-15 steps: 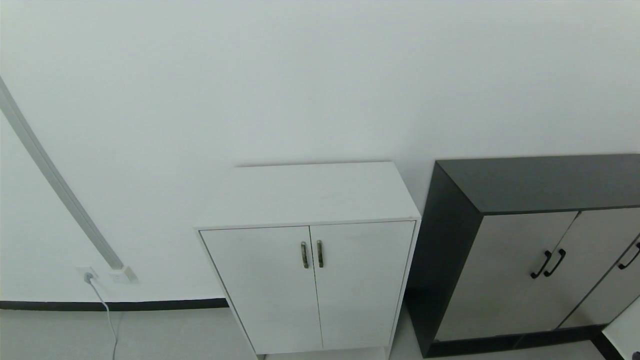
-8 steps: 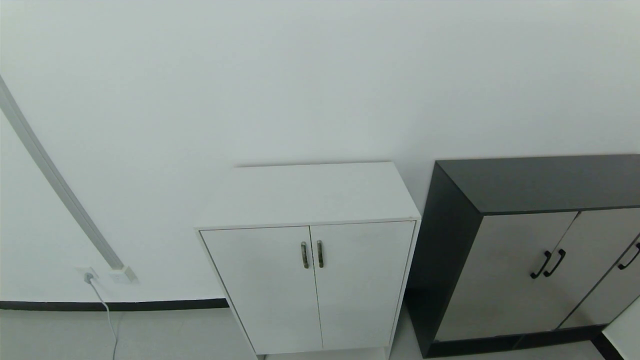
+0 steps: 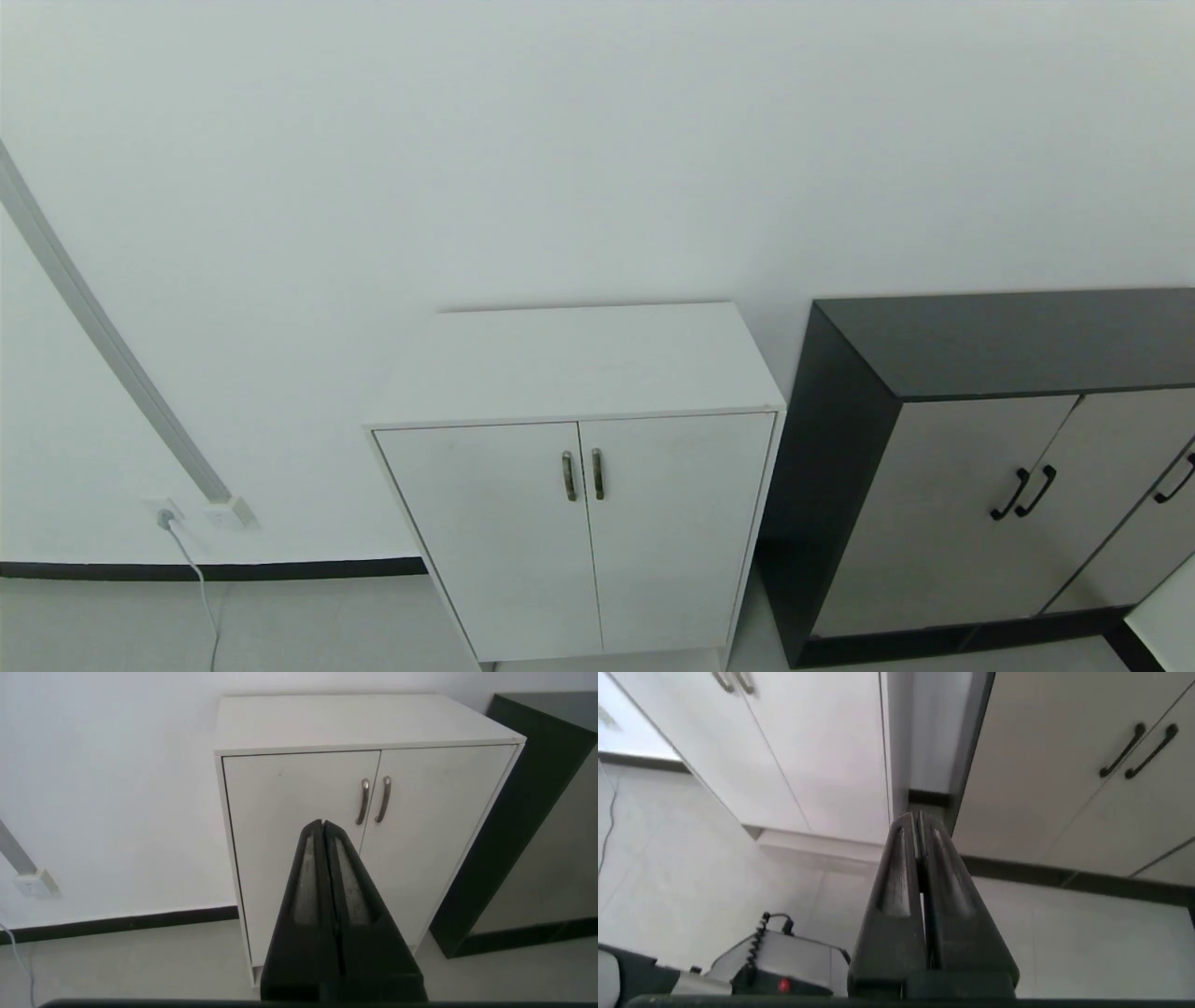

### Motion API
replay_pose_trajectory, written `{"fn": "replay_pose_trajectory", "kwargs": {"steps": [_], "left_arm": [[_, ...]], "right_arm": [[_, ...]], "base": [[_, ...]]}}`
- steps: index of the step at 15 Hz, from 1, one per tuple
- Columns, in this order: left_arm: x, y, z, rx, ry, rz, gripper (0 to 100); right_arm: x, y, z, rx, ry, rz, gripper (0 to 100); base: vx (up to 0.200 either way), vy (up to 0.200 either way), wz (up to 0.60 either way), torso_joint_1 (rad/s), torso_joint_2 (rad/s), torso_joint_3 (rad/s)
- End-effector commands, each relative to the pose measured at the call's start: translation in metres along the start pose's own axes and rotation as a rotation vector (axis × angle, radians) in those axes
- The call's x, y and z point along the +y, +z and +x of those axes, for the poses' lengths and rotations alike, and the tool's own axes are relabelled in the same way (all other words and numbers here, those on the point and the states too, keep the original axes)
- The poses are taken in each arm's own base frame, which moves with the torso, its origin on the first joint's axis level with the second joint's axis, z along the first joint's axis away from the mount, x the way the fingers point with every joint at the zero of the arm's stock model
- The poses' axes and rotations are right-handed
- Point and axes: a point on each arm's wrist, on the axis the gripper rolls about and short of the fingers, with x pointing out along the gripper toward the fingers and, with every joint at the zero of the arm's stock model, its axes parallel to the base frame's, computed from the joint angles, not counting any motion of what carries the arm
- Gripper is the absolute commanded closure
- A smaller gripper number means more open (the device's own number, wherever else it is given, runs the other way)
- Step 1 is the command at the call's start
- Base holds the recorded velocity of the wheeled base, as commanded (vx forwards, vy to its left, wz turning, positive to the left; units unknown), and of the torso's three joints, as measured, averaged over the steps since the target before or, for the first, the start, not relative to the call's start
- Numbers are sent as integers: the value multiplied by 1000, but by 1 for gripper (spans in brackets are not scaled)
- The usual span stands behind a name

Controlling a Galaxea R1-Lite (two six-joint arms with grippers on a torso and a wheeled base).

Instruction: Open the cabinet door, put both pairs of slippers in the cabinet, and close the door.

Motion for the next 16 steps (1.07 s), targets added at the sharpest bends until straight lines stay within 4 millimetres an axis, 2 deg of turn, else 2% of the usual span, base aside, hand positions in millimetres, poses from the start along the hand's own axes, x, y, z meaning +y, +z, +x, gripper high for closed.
{"fn": "replay_pose_trajectory", "kwargs": {"steps": [1, 7, 11, 13, 16], "left_arm": [[0, 0, 0, 1, 0, 0, 100], [0, 0, 0, 1, 0, 0, 100], [0, 0, 0, 1, 0, 0, 100], [0, 0, 0, 1, 0, 0, 100], [0, 0, 0, 1, 0, 0, 100]], "right_arm": [[0, -1, -3, -35, -47, 14, 100], [2, -7, -16, -225, -113, 25, 100], [1, -7, -16, -226, -131, 37, 100], [3, -7, -17, -229, -206, 51, 100], [4, -11, -22, -315, -218, 46, 100]], "base": [[0, 0, 0, 0, 0, 0], [0, 0, 0, 0, 0, 0], [0, 0, 0, 0, 0, 0], [0, 0, 0, 0, 0, 0], [0, 0, 0, 0, 0, 0]]}}
